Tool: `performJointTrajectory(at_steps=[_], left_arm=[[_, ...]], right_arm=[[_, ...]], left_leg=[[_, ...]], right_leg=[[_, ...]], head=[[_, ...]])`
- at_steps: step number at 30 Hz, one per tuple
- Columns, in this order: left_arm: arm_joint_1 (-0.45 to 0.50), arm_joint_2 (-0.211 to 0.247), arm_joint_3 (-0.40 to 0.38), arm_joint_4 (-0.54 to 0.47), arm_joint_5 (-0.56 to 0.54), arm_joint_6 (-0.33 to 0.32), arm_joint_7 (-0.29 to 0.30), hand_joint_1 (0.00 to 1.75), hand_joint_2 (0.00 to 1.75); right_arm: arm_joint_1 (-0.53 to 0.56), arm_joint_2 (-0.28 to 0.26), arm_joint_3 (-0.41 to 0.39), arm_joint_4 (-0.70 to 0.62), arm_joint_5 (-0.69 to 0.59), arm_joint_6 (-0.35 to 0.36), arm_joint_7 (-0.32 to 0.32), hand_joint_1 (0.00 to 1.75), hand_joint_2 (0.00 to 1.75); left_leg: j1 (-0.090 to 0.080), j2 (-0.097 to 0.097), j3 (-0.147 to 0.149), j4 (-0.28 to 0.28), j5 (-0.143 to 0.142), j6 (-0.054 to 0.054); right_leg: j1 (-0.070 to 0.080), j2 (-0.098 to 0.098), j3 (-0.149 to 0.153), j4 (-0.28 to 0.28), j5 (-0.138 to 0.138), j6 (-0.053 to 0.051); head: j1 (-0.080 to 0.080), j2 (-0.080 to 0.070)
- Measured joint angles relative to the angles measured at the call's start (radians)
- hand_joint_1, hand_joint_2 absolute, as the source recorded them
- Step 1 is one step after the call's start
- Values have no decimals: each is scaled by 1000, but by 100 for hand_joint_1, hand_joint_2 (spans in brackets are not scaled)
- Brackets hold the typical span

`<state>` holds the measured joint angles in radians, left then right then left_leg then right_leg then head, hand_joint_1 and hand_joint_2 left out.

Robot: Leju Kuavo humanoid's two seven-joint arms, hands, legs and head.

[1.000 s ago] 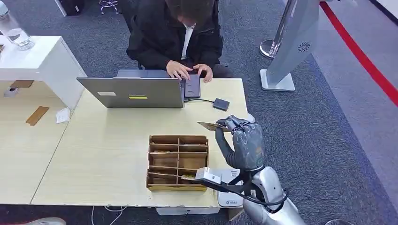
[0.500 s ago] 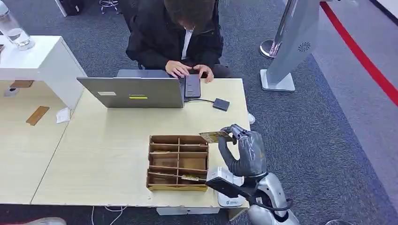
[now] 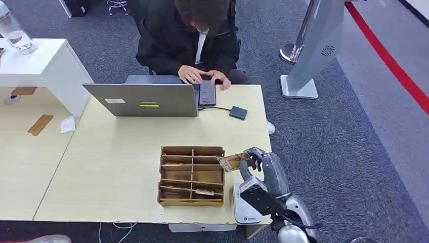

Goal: Pass the card to the sensor for recognition and then transmit it.

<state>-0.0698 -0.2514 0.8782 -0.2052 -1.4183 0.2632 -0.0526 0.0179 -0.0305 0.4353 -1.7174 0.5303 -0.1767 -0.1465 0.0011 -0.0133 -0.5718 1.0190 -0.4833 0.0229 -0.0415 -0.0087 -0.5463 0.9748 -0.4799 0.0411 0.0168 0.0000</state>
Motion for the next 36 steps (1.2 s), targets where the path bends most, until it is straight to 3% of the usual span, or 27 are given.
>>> performJointTrajectory(at_steps=[22,36], left_arm=[[0,0,22,0,15,10,-5,0,0],[0,0,28,0,19,12,-6,0,0]], right_arm=[[35,1,-50,61,-108,104,-1,175,175],[42,1,-53,82,-141,131,0,175,175]], left_leg=[[0,0,0,0,0,0],[0,0,0,0,0,0]], right_leg=[[0,0,0,0,0,0],[0,0,0,0,0,0]], head=[[0,0],[0,0]])
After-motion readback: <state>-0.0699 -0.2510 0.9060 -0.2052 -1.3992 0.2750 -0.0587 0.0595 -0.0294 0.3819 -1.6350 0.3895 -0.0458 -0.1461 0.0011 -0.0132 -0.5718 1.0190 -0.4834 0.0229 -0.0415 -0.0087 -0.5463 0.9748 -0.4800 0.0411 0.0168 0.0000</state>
